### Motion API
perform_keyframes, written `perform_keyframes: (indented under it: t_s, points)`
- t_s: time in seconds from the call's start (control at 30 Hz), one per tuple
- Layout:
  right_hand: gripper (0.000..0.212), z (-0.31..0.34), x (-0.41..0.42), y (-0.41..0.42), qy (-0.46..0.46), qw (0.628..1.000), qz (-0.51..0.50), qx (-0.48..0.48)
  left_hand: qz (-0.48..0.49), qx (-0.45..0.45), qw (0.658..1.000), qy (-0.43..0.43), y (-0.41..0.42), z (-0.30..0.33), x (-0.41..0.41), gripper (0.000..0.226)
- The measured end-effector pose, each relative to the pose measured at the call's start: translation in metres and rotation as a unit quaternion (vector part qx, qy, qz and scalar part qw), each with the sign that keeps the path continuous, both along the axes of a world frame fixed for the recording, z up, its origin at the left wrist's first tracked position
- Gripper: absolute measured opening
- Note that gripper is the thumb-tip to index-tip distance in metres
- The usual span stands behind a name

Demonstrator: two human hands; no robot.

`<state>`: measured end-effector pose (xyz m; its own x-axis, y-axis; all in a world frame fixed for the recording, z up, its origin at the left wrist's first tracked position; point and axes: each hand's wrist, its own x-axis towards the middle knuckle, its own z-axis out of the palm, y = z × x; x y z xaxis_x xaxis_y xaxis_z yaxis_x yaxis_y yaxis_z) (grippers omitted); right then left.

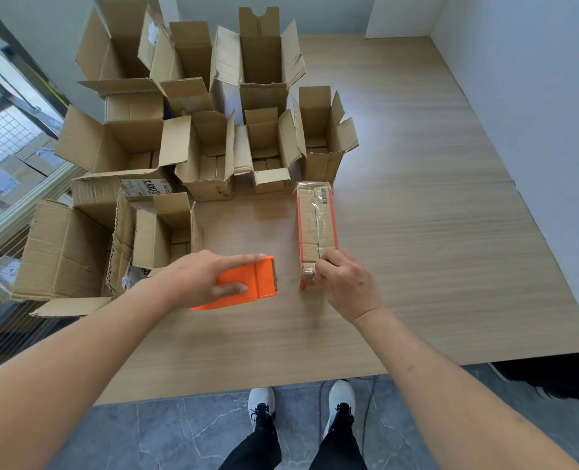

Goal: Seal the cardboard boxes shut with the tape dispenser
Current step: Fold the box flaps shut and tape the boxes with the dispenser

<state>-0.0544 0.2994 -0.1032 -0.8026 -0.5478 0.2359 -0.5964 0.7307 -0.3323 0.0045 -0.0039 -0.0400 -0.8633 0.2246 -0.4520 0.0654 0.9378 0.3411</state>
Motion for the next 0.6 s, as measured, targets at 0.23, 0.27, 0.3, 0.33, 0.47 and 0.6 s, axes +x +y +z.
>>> perform_keyframes:
  t_s: [0.23,0.27,0.3,0.33,0.47,0.6]
  points:
    - [0.035,0.003,0.004,-0.024,-0.071,0.994,-0.079,0.026,0.018,-0.078,0.997,0.003,0.050,-0.009,-0.016,0.065]
    - [0.035,0.003,0.004,-0.029,-0.071,0.993,-0.089,0.042,0.026,-0.078,0.997,0.001,0.057,-0.009,-0.018,0.064]
    - [0.035,0.003,0.003,-0.034,-0.072,0.991,-0.098,0.059,0.032,-0.076,0.997,0.002,0.063,-0.009,-0.020,0.064]
    - [0.036,0.002,0.003,-0.038,-0.070,0.989,-0.106,0.075,0.039,-0.072,0.997,0.004,0.070,-0.007,-0.023,0.064]
    - [0.035,-0.002,0.003,-0.043,-0.050,0.983,-0.126,0.122,0.051,-0.077,0.996,-0.008,0.091,0.001,-0.037,0.055]
    - [0.032,-0.003,0.004,-0.046,-0.056,0.981,-0.128,0.137,0.056,-0.080,0.994,-0.056,0.093,0.003,-0.046,0.054]
